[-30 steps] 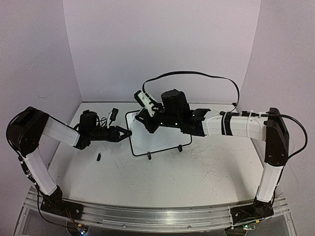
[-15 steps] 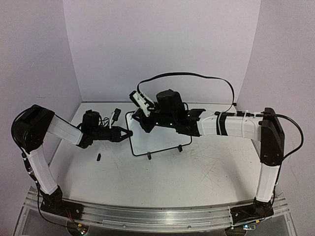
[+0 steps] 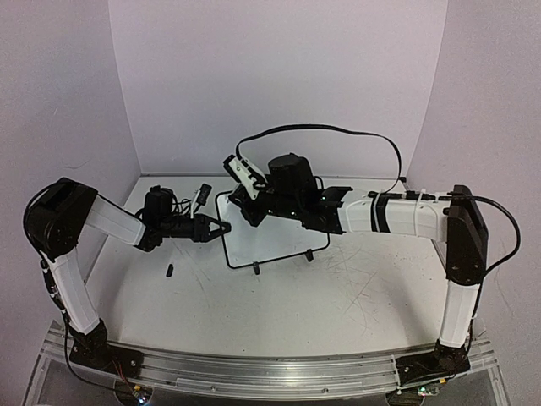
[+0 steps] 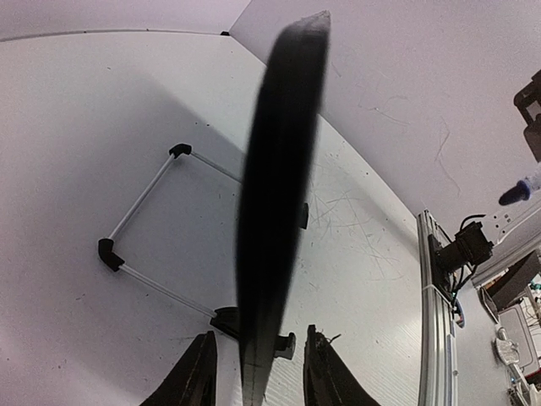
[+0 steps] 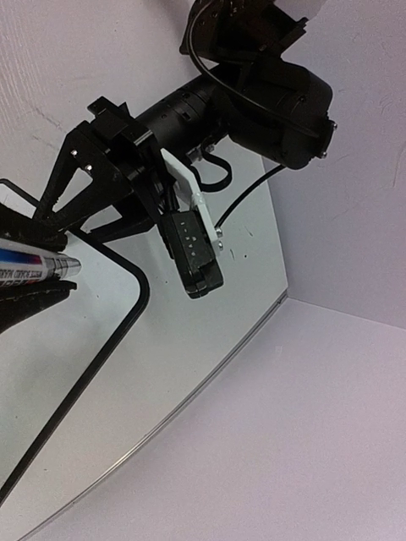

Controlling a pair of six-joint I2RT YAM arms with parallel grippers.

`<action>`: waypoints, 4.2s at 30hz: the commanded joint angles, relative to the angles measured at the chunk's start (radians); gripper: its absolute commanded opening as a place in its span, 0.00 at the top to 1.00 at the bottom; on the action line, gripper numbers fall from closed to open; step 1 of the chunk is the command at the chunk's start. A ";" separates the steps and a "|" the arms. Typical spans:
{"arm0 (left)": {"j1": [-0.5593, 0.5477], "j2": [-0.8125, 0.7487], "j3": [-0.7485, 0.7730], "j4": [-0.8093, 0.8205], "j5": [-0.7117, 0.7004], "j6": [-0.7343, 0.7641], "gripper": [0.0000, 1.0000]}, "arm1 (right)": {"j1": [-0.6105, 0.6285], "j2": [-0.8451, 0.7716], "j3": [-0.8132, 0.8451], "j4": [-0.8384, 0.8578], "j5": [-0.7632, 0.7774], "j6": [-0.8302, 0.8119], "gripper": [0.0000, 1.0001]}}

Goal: Write a sentence on the whiteboard
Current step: Hold the whiteboard at the center of the board, then write a sentence on the whiteboard.

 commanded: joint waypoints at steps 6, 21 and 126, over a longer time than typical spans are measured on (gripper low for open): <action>0.022 0.026 0.063 0.041 0.034 0.026 0.75 | 0.004 -0.019 0.003 0.044 0.024 -0.016 1.00; 0.018 0.035 0.063 0.041 0.004 0.069 0.95 | 0.004 -0.009 0.003 0.080 0.070 0.006 1.00; -0.001 -0.009 0.060 -0.021 -0.056 0.114 1.00 | 0.009 0.079 -0.001 0.148 0.144 0.022 1.00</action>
